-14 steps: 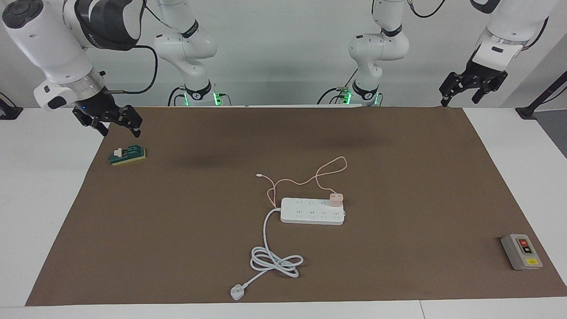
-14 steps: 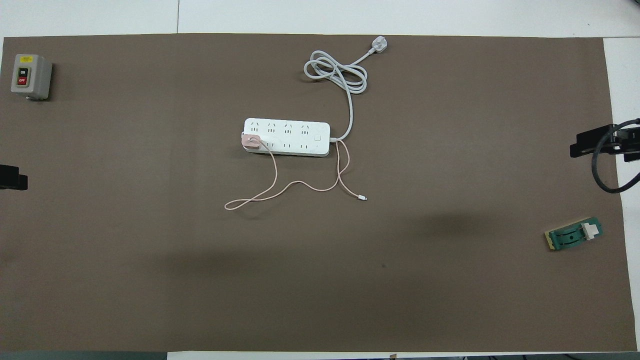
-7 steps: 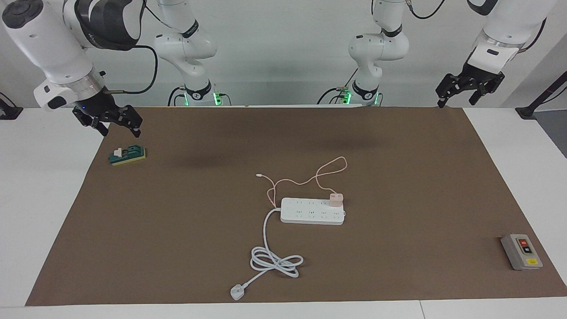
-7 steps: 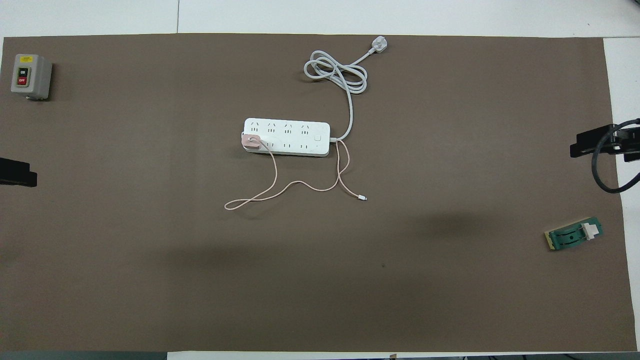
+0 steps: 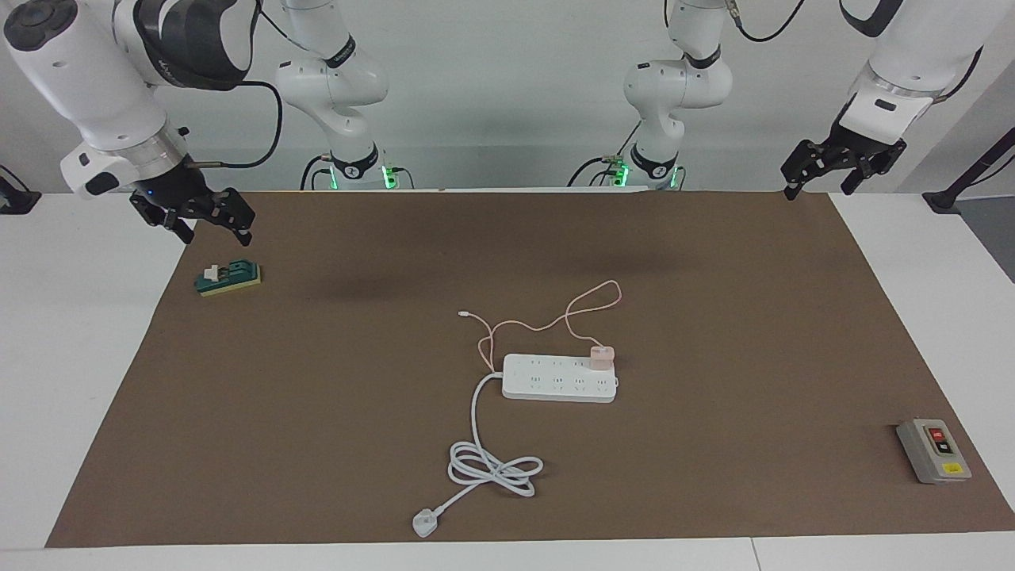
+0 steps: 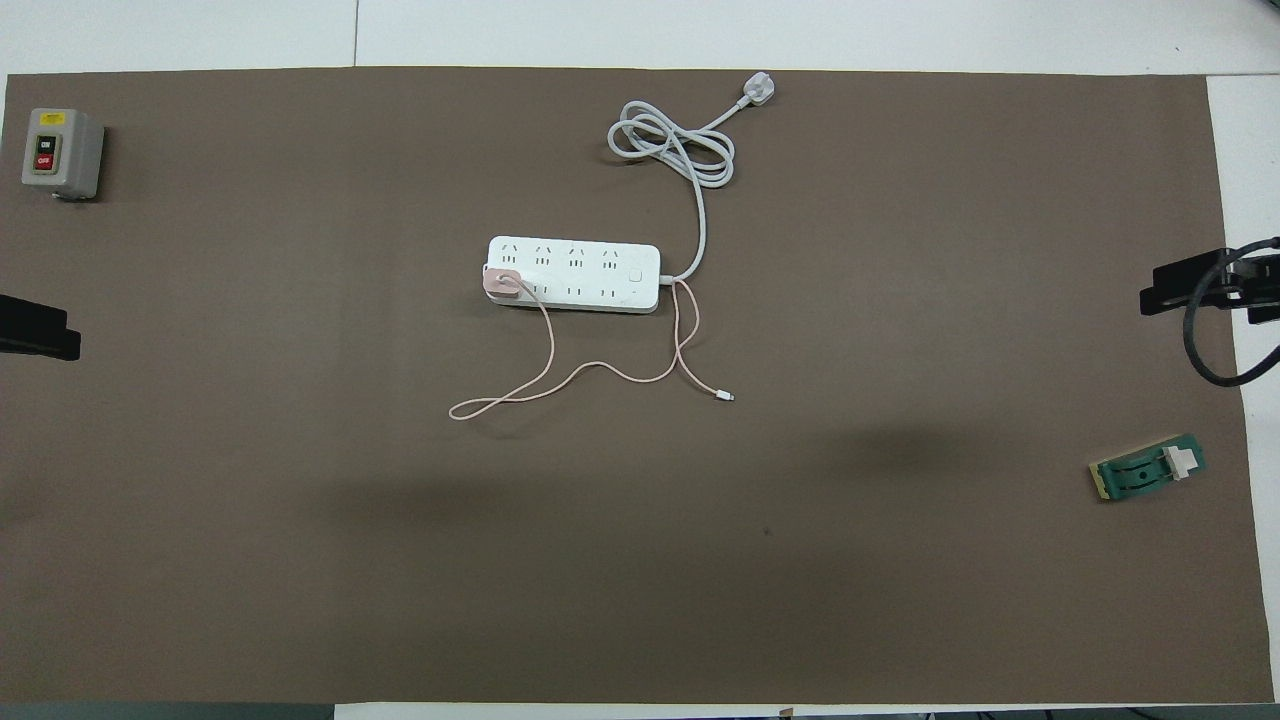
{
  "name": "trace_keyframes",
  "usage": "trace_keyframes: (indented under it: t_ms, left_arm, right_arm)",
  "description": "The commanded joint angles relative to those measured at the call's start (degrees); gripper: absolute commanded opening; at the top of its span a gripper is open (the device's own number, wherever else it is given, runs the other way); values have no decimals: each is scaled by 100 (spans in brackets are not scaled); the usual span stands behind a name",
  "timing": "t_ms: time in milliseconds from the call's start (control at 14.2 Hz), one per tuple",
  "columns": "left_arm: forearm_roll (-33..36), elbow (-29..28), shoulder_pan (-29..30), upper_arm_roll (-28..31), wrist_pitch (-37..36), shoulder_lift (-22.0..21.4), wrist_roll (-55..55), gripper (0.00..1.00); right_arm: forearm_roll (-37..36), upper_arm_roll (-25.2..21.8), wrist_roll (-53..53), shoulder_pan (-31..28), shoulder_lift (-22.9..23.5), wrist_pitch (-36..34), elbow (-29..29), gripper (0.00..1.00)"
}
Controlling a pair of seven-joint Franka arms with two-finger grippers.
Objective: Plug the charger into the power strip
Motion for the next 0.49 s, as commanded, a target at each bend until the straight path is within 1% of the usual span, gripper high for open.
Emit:
trace_keyframes:
  t_ms: [0, 70, 422]
  left_arm:
    - [-263, 74, 24, -20, -163, -2, 126, 100]
    - [-352, 65, 24, -20, -180, -2, 135, 100]
    - [-361, -31, 24, -55, -137, -72, 144, 100]
  right_arm:
    - [-98, 31, -32, -36, -86, -49, -53, 100]
    - [-98, 40, -32, -36, -77, -49, -53, 100]
    - [-98, 40, -32, -36, -86, -49, -53, 100]
